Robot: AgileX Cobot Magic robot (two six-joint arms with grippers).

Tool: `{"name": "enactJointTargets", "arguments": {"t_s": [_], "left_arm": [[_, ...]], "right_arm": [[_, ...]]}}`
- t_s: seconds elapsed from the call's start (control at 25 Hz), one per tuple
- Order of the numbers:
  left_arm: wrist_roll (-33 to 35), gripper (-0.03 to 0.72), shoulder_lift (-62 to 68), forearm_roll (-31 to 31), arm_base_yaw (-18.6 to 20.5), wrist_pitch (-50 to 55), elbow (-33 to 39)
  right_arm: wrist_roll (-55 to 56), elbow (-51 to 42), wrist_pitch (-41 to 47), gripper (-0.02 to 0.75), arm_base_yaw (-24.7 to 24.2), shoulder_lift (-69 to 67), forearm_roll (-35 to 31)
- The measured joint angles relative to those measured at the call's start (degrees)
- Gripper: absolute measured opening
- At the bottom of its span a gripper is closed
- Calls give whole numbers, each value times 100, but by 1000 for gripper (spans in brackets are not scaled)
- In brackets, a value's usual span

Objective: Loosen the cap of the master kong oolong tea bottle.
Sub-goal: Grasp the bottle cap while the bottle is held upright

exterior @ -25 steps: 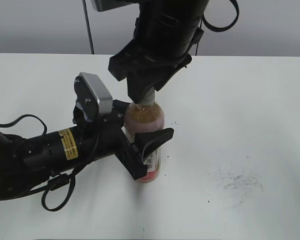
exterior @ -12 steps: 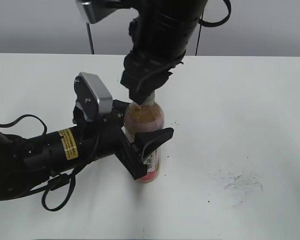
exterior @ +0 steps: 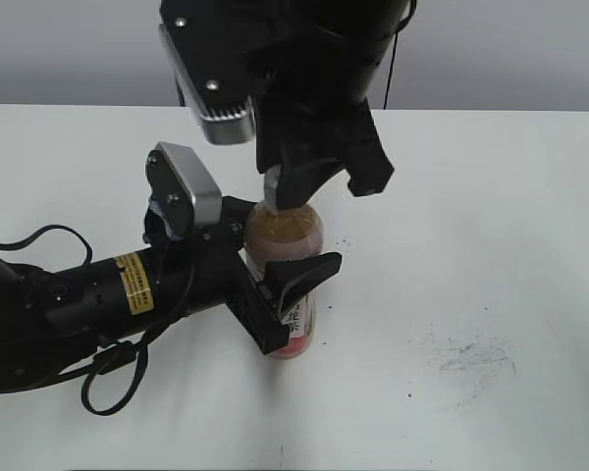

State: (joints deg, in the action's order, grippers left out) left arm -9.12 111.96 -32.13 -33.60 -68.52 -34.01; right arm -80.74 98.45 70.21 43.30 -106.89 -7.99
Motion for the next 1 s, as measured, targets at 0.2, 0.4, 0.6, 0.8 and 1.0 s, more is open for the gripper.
{"name": "enactJointTargets", "arguments": {"t_s": [0.2,0.4,0.6,0.8,1.0], "left_arm": [[10,445,0,-23,0,0,0],[10,445,0,-23,0,6,-10],[10,445,0,-18,0,11,-10],[10,445,0,-24,0,11,-16],[10,445,0,-49,0,0,-11]], "right_arm": [[-2235,0,16,274,0,14,5],[-4115,0,23,274,13,13,104],[-4393,0,12,274,24,13,143],[-3340,0,12,274,31,13,189],[-643,0,-7,513,16,13,430]]}}
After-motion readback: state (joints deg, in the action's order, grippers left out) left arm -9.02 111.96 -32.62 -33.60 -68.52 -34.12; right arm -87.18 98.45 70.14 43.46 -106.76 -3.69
